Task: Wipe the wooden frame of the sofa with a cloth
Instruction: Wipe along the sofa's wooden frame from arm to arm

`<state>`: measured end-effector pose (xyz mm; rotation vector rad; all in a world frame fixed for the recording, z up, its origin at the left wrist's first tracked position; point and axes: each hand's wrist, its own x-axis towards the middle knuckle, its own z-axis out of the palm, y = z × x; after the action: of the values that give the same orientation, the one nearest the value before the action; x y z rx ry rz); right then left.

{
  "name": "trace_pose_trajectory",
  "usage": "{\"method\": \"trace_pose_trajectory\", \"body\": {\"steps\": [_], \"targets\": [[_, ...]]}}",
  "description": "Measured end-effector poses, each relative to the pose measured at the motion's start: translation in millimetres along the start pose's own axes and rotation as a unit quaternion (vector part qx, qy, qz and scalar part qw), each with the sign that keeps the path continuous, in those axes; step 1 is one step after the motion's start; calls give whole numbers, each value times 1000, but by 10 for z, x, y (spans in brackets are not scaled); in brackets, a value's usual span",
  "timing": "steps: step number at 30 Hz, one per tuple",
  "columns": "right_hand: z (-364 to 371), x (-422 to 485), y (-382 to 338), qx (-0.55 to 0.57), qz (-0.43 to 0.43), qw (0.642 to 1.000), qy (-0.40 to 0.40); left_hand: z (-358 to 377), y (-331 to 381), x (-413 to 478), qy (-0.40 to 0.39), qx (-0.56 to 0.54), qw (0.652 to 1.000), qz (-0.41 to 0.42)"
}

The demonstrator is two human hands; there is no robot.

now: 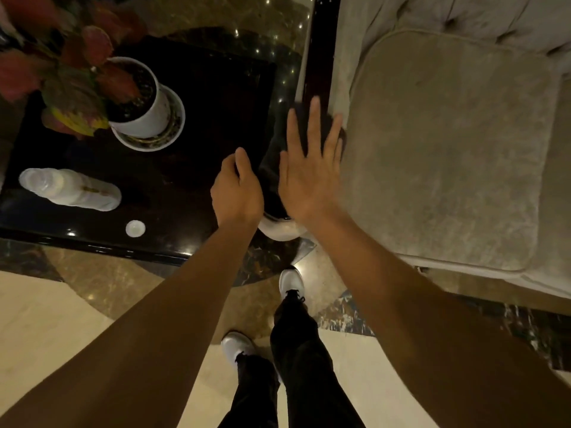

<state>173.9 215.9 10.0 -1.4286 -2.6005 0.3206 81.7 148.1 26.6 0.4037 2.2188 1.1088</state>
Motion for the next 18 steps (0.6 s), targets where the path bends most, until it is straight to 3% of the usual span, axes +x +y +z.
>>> {"method": "trace_pose_trajectory", "body": {"steps": [4,8,11,13,18], "targets": [[-100,-354,123,26,-46,995,-85,187,52,-45,47,-80,980,-173],[-291,824,299,-28,-73,997,-12,377,161,-12,83,-68,962,-250],[-336,1342,359,-22,-60,998,28,466,216,55,102,53,978,-173],[-299,1117,302,-22,-53,998,33,478,208,-7,101,187,973,-86],[-249,393,342,-40,-136,985,-99,504,145,-52,85,335,936,68]]}}
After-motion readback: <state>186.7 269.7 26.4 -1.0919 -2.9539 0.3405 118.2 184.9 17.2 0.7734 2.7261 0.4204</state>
